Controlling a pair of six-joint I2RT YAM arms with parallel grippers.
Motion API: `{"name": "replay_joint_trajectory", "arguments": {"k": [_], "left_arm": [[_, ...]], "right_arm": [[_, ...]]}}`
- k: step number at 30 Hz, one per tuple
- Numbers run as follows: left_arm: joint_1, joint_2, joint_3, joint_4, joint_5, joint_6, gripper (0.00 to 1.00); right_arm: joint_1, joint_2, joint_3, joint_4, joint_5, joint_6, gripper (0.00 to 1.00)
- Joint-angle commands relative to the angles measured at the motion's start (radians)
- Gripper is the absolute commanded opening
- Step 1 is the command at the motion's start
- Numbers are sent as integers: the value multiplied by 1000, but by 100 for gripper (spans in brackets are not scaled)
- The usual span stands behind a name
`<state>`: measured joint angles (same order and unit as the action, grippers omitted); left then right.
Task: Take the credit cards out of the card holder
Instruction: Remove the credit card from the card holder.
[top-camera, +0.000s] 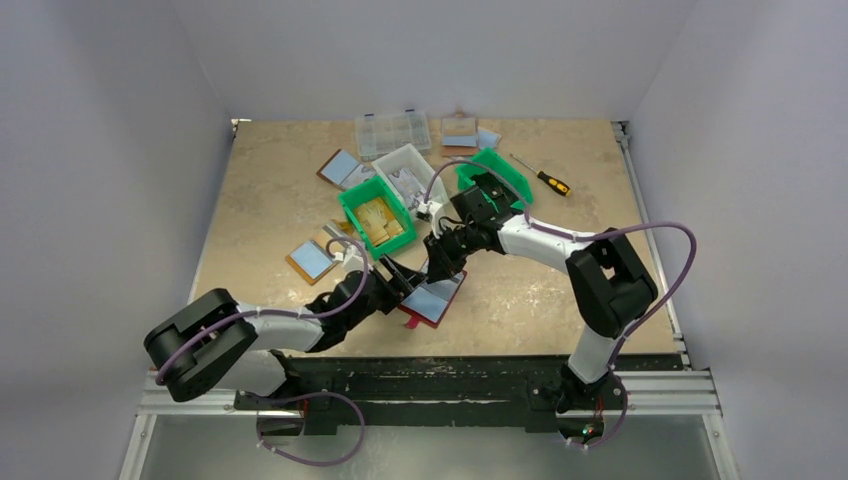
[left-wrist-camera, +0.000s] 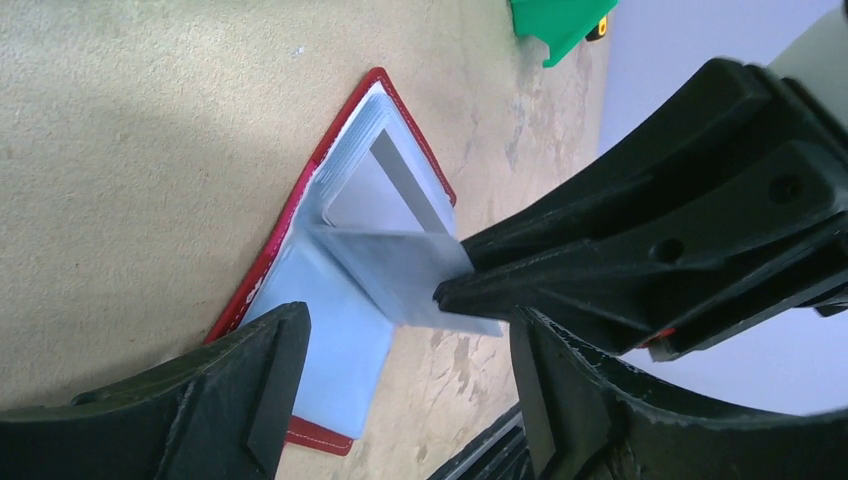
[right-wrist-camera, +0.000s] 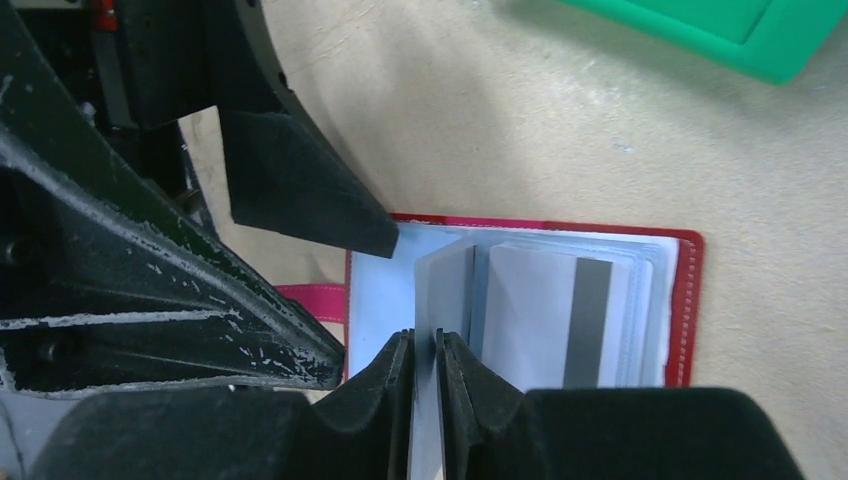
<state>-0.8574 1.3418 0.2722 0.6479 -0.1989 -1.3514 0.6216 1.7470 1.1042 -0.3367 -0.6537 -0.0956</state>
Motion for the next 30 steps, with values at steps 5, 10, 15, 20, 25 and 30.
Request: {"name": "replay_joint_trajectory", "arguments": {"k": [5,10,15,20,25,30], "left_arm": [[6,24,-56,175,-65,-131,80],[6,38,-64,197,-73,-159,81],[6,91,-65,268,-58,-189,80],[6,174,-57,355,-29,-223,71],[6,270,-59,477,4,-249,43],[6,302,-64,510,18,-238,20]], "right_arm": [[3,27,23,-31,-112,-23,24],[3,23,25,-38,-141,-35,28],[4,21,27,-52,-191,-53,33],[4,28,34,-70,-208,-71,35],[1,18,67,-138,-230,-151,39],[-38,-1,120,-296,-207,-360,42]]}}
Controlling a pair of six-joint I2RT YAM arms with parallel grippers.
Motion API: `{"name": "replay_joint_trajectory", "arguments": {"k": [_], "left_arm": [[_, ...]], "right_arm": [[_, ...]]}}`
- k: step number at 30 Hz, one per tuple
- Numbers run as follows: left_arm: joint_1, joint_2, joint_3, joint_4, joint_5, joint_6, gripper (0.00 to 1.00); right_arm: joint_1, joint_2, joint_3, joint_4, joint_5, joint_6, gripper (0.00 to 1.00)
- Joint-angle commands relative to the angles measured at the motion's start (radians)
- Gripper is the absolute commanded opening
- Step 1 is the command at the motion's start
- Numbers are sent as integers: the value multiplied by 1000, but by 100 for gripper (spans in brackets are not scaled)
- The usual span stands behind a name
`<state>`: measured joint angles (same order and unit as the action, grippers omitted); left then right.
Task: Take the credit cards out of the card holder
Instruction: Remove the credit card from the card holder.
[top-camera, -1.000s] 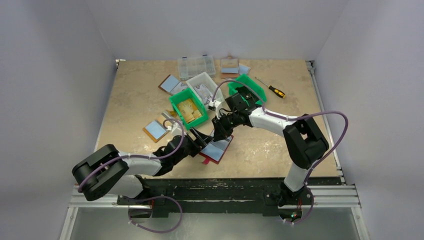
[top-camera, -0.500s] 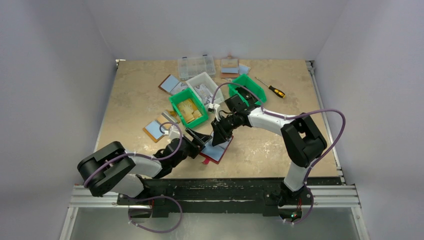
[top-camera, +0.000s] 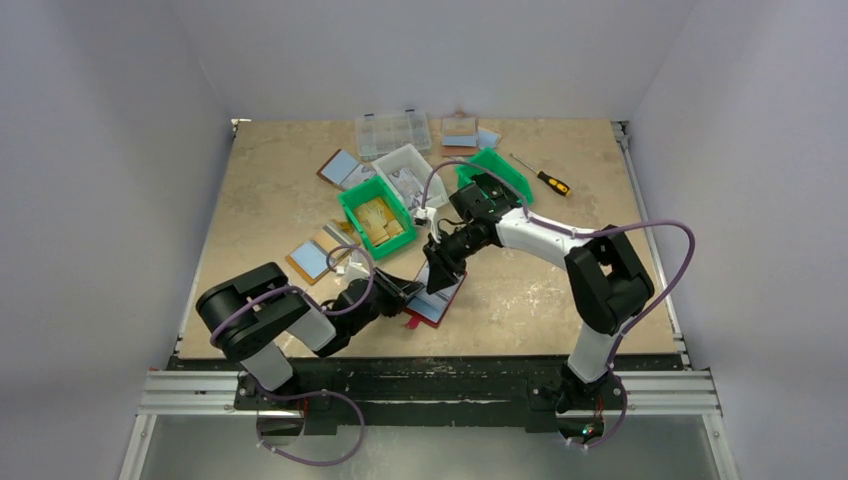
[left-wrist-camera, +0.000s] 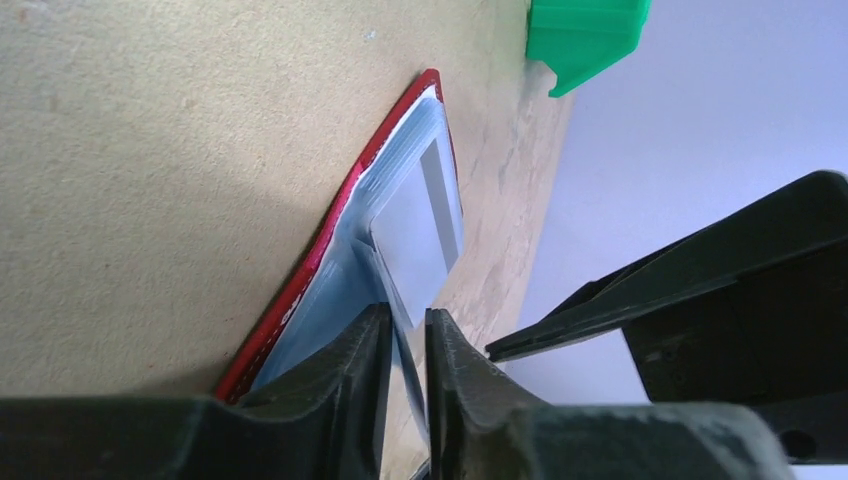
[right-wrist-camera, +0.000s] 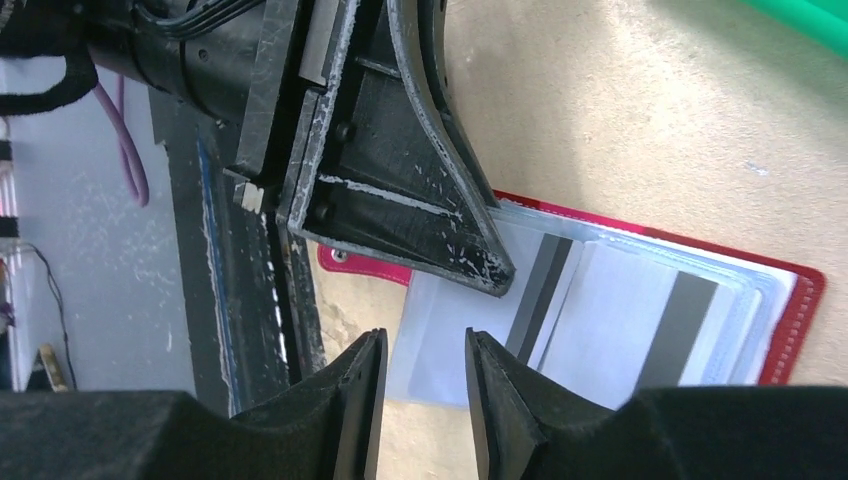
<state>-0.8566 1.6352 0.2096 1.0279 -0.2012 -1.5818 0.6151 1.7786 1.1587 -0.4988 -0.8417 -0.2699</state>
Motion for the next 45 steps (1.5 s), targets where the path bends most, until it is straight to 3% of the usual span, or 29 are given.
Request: {"name": "replay_joint_trajectory", "arguments": {"k": [1,5,12,20,22,23,24,26,28,31,38,40,45], "left_arm": [[5,4,2,112,24,5,18],[4,-46,48,-83,55,105,13],[5,-95,194,-458,118,440,5],[4,-136,291,-616,194,732,0],[4,-124,322,-656,229,791,0],[3,-114,332,-660,255,819,0],[2,-104,343,-666,276,839,0],[3,-84,360,-675,328,891,0],[3,-68,377,-690,353,923,0],[4,-48,405,-721,354,951,0],[6,-18,400,-686,310,881,0],[7,-16,396,-682,295,855,4],[14,-15,378,-650,288,787,23]], "right_arm": [[-46,-36,75,-161,-17,-215,43],[-115,-82,65,-196,-55,-283,45],[-118,-175,50,-192,-47,-339,51],[-129,-334,8,-151,-89,-381,57],[-138,-398,-18,-98,-83,-373,66],[-143,-417,-34,-78,-95,-374,77],[-148,-436,-58,-56,-119,-371,93],[-169,-450,-98,4,-204,-288,99],[-188,-407,-108,-39,-308,-290,99],[-190,-347,-92,-137,-315,-360,97],[-191,-305,-217,165,-189,-22,77],[-191,-267,-225,209,-160,54,65],[-190,-147,-187,157,-129,53,49]]}}
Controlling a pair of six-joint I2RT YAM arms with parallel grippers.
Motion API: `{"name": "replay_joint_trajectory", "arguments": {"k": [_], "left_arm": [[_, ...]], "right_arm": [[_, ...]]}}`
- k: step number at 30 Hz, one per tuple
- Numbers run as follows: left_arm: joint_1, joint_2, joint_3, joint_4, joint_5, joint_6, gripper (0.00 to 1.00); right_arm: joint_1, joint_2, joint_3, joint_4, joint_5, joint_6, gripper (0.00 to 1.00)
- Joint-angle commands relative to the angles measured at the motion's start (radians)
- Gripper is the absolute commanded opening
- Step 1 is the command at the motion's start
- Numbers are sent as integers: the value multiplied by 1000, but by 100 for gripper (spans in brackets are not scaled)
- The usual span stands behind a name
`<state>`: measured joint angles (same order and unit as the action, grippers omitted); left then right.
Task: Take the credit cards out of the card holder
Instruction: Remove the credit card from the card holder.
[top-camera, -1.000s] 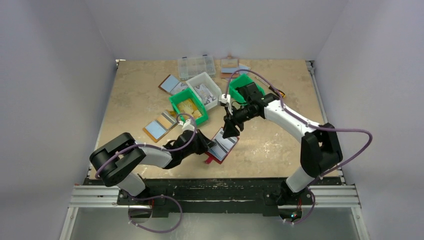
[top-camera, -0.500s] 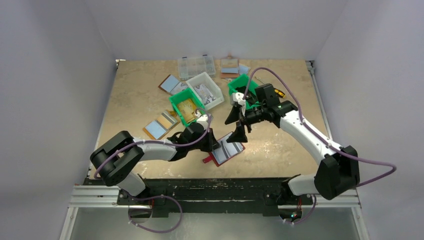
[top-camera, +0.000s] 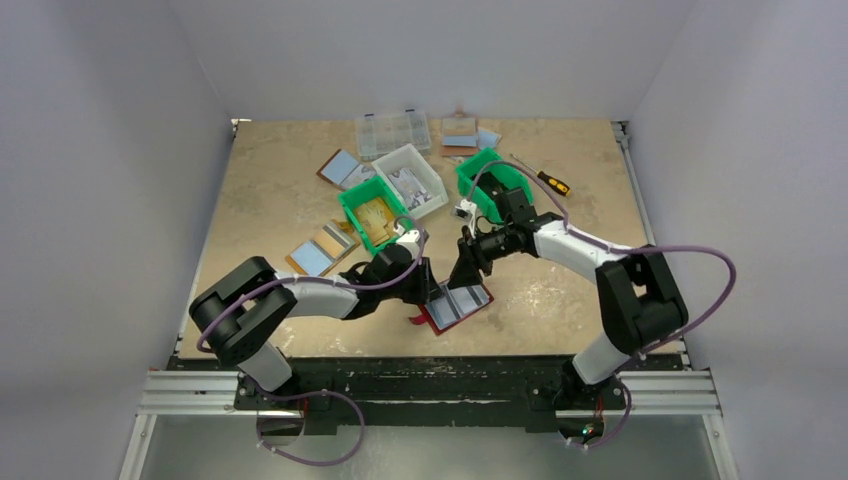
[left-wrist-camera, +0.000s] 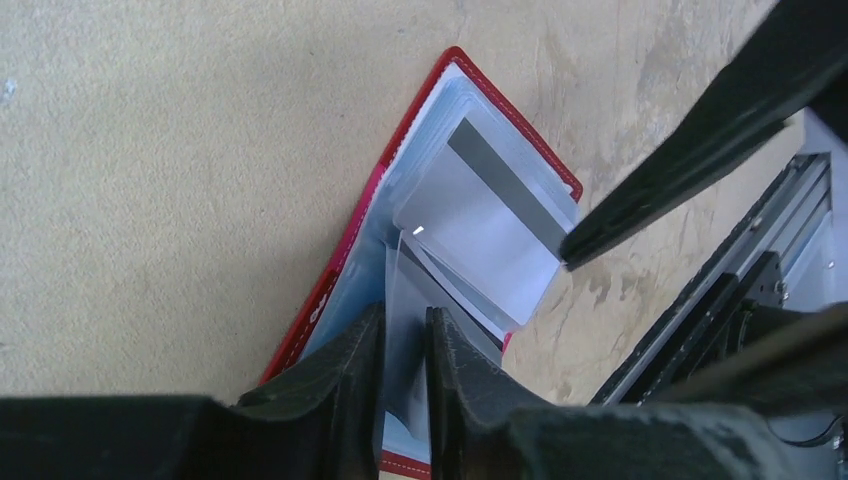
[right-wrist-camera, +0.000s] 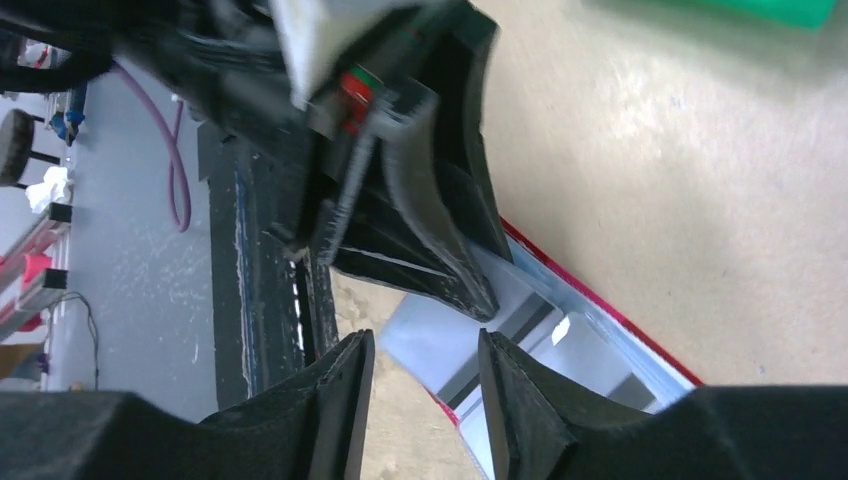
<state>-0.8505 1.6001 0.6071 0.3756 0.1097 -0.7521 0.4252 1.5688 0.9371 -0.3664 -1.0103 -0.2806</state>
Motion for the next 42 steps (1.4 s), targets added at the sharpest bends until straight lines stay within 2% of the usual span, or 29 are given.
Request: {"name": "replay_joint_trajectory", "arguments": {"k": [1,7,14,20,23,25,30,35,42], "left_arm": [[9,17,-27,14,-16,-56,26],[13,-20,-106,119,25,-135,40],[16,-61,-241,327,95,-263,42],[17,15,-306,544,123,-371,42],[18,90,-306,672,142,-418,37],[17,140,-310,756,152,-456,30],[17,230,-322,880,148,-495,0],[22,220,-329,880,140,-427,0],[19,-7,-311,574,94,-111,0]], "right_arm": [[0,81,41,15,45,59,48],[0,139,71,-39,74,16,48],[0,172,84,-59,75,9,47],[0,174,86,-61,62,9,47],[0,174,88,-64,59,11,47],[-1,170,88,-65,61,11,47],[0,166,91,-68,61,8,47],[-3,153,108,-95,59,-21,48],[-44,104,146,-184,9,-152,51]]}}
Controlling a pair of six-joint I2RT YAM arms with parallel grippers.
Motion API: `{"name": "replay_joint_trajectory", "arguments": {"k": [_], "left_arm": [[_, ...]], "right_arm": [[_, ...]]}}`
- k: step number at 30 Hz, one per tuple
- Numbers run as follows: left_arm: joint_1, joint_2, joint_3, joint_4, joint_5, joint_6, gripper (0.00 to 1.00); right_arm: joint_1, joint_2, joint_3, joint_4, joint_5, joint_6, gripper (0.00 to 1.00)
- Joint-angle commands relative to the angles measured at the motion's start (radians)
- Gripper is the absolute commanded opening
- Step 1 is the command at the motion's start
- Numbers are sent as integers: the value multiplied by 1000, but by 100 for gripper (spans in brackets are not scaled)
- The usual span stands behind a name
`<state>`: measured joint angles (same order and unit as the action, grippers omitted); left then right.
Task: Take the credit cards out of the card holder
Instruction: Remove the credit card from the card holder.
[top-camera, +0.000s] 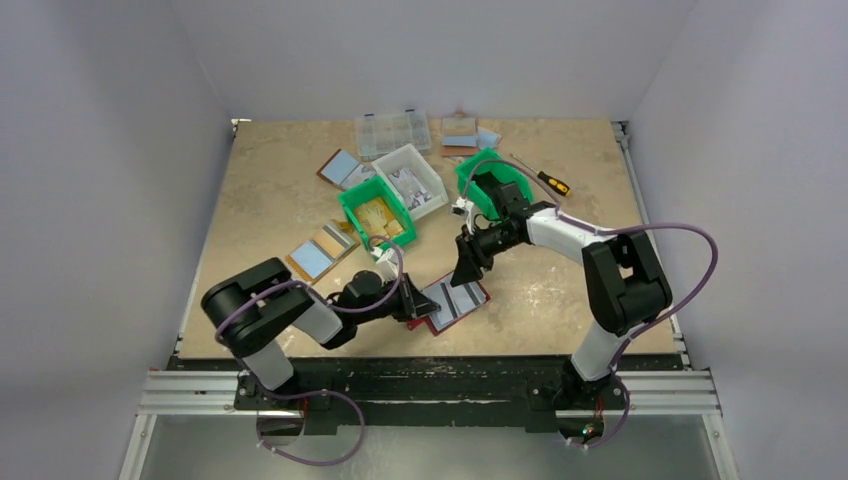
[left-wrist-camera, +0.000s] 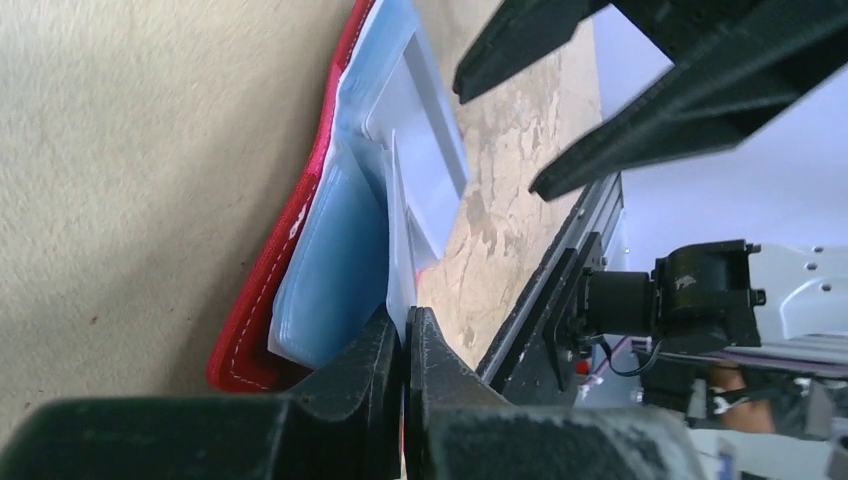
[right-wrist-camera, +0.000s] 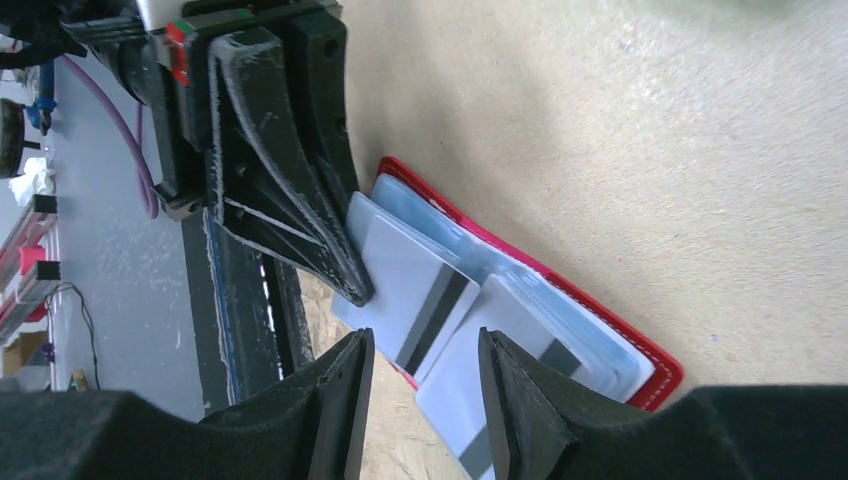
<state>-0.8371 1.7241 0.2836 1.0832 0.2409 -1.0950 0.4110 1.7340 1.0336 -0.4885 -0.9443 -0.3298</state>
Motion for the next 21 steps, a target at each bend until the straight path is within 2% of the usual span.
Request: {"name": "replay_joint_trajectory", "arguments": {"k": [1,9,21], "left_arm": [[5,-162,23,-178,-37,271,0],[6,-285,87,-315,12,445,0],[5,-299,77,-194,101,434,0]], "right_arm": [[-34,-65,54,-76,-67,-123,52],[-37,-72,72,-150,-133,-209,56],[-37,-40,72,-165,-212,-201,57]]}}
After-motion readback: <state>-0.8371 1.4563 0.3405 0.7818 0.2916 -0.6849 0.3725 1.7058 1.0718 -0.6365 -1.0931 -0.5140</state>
